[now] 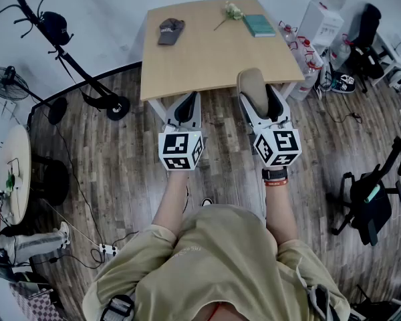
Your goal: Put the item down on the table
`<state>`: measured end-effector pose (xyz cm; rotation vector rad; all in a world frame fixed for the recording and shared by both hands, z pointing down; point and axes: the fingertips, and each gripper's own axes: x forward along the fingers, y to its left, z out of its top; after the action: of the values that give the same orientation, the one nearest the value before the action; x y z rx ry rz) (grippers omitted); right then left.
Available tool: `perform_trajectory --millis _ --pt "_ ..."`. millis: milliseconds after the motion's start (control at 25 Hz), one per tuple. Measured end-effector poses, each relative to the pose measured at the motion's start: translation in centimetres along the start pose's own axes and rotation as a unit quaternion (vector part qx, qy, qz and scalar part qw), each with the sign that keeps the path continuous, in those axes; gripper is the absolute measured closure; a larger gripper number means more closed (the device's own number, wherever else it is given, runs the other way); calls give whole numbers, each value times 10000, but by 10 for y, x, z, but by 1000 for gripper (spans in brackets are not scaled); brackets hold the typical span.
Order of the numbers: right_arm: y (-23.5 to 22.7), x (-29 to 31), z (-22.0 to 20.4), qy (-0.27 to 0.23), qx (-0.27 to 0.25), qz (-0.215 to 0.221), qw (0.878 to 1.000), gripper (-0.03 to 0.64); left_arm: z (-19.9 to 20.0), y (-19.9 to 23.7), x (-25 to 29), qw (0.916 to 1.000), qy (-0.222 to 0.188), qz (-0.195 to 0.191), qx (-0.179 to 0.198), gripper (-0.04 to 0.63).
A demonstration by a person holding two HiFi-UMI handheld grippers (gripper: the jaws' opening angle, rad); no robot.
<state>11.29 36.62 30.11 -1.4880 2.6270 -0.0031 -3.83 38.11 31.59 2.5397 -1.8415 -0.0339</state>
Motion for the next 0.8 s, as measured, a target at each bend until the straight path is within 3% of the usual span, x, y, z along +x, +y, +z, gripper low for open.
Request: perform_trajectory --millis 800 --pt "43 78 -24 51 149 -390 9991 279 -11 86 15 9995 88 -301 -67 572"
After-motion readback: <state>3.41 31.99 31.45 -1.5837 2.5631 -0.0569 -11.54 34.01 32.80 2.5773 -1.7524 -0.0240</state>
